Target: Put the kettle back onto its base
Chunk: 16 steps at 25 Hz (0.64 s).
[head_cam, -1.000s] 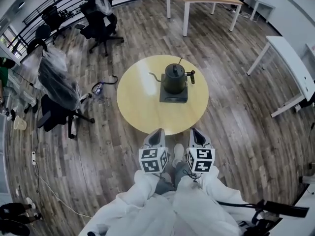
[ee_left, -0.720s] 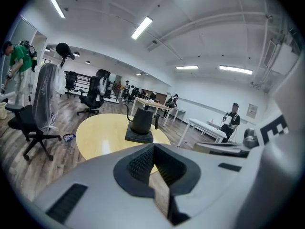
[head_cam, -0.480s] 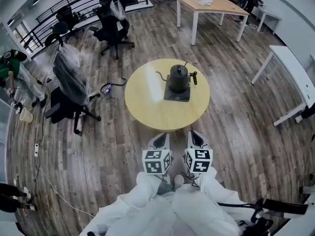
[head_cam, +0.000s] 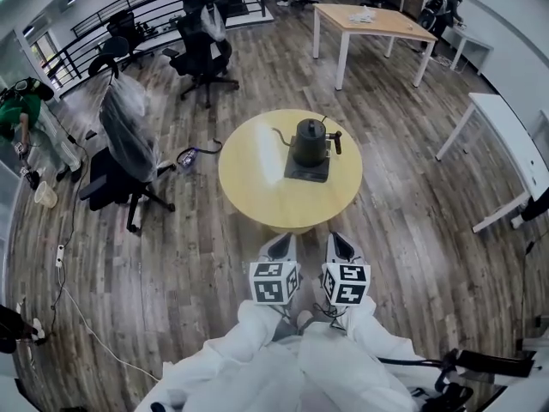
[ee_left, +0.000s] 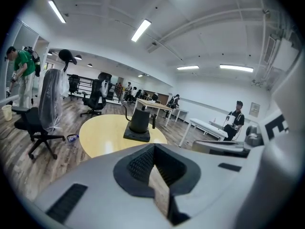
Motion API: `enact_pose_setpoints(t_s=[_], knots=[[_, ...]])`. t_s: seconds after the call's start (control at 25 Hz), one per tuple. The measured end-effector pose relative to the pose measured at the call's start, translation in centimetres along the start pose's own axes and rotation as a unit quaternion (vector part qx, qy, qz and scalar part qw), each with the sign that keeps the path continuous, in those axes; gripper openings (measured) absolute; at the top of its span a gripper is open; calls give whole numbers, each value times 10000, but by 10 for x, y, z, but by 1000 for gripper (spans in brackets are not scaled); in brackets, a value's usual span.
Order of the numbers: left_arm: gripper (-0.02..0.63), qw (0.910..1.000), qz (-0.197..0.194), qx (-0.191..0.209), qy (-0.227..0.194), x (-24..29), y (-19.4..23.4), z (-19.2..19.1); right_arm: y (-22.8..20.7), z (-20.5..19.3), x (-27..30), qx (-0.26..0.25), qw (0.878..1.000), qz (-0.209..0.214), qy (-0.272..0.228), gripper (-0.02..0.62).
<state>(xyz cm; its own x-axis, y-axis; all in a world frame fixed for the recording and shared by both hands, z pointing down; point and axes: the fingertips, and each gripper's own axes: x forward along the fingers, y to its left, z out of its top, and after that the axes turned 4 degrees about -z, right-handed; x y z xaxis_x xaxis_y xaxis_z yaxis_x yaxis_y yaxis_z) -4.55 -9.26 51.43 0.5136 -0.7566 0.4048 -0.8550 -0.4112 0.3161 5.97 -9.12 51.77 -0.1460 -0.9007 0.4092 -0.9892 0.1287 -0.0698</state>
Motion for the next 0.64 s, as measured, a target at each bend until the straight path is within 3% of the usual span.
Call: enact_pose_setpoints(t_s=[0.64], knots=[[0, 9998, 89, -72, 192, -3, 19, -20, 8, -8, 12, -27, 10000, 52, 47, 12]])
